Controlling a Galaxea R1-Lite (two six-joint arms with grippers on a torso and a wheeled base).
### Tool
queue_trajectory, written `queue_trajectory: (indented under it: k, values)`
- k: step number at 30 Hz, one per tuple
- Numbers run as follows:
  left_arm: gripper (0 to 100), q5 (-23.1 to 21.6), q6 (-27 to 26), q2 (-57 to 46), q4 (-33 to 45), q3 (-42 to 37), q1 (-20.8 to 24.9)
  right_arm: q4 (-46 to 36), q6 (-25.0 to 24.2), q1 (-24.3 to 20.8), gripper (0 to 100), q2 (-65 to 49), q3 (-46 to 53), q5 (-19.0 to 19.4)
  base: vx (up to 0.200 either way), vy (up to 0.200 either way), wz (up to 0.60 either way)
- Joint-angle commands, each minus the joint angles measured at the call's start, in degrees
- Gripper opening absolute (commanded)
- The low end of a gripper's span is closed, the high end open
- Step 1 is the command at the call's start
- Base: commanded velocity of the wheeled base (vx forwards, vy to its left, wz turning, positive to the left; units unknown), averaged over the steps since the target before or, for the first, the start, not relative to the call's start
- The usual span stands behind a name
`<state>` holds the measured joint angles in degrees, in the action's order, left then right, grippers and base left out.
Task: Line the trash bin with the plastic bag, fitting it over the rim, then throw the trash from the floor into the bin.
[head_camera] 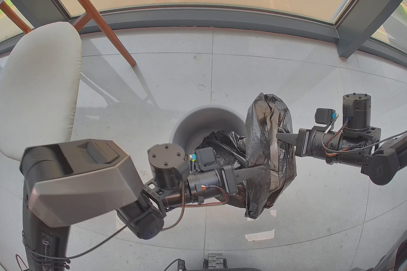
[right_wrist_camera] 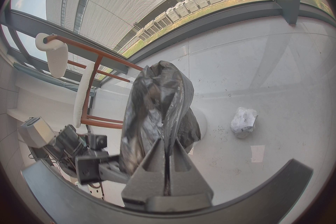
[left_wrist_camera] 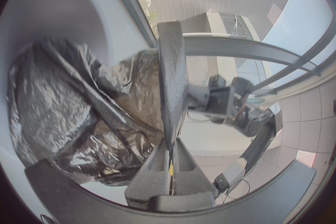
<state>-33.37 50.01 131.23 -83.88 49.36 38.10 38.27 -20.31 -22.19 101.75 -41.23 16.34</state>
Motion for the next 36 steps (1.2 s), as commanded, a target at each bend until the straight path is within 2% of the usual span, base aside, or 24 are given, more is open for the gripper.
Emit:
queue_trajectory:
  k: [1,3,5,6,11,17,20,22,24,27,30,34,36]
  values:
    - [0,-0.2,0.8,-8.5,3.0,0.0,-5.0,-0.1,0.0,0.2,0,-0.9,-0.2,0.2,0.0,0.0,0.0]
    - [0,-0.4,0.6,-11.1,5.8,-0.1,-8.7,0.2,0.0,0.1,0,-0.6,-0.3,0.2,0.0,0.0,0.0]
    - [0,-0.4,0.6,-11.1,5.9,-0.1,-8.9,0.2,0.0,0.1,0,-0.5,-0.3,0.2,0.0,0.0,0.0]
    - [0,-0.4,0.1,-11.3,6.2,-0.1,-12.1,0.4,0.3,0.0,0,0.0,-0.5,0.2,0.0,0.0,0.0]
    - [0,-0.3,-0.3,-12.8,6.5,-0.2,-14.8,0.4,0.4,0.0,0,2.0,-2.3,0.2,0.0,0.0,0.0]
    - [0,0.1,-0.4,-15.9,10.8,-0.5,-15.0,0.4,0.4,0.0,0,4.5,-5.4,0.2,0.0,0.0,0.0]
    - [0,0.1,-0.8,-20.7,19.5,-0.8,-15.2,0.3,0.4,-0.1,0,6.2,-7.8,0.2,0.0,0.0,0.0]
    - [0,0.1,-3.1,-22.3,23.5,-0.8,-15.5,0.3,0.6,0.1,0,7.1,-8.7,0.2,0.0,0.0,0.0]
    - [0,0.1,-7.9,-22.5,26.0,-1.0,-15.8,0.4,1.1,0.3,0,8.0,-9.6,0.2,0.0,0.0,0.0]
    - [0,0.4,-13.4,-22.1,26.3,-0.9,-15.8,0.4,1.4,0.8,0,9.3,-10.9,0.3,0.0,0.0,0.0]
    - [0,0.5,-13.8,-22.1,26.7,-0.7,-15.8,0.3,1.6,0.8,0,10.0,-11.7,0.3,0.0,0.0,0.0]
    - [0,4.4,-14.1,-22.1,27.6,-0.5,-15.3,0.4,2.8,1.3,0,12.4,-13.6,1.2,0.0,0.0,0.0]
    - [0,5.5,-14.2,-22.1,28.9,-0.4,-13.6,0.4,4.1,2.7,0,14.1,-14.9,1.5,0.0,0.0,0.0]
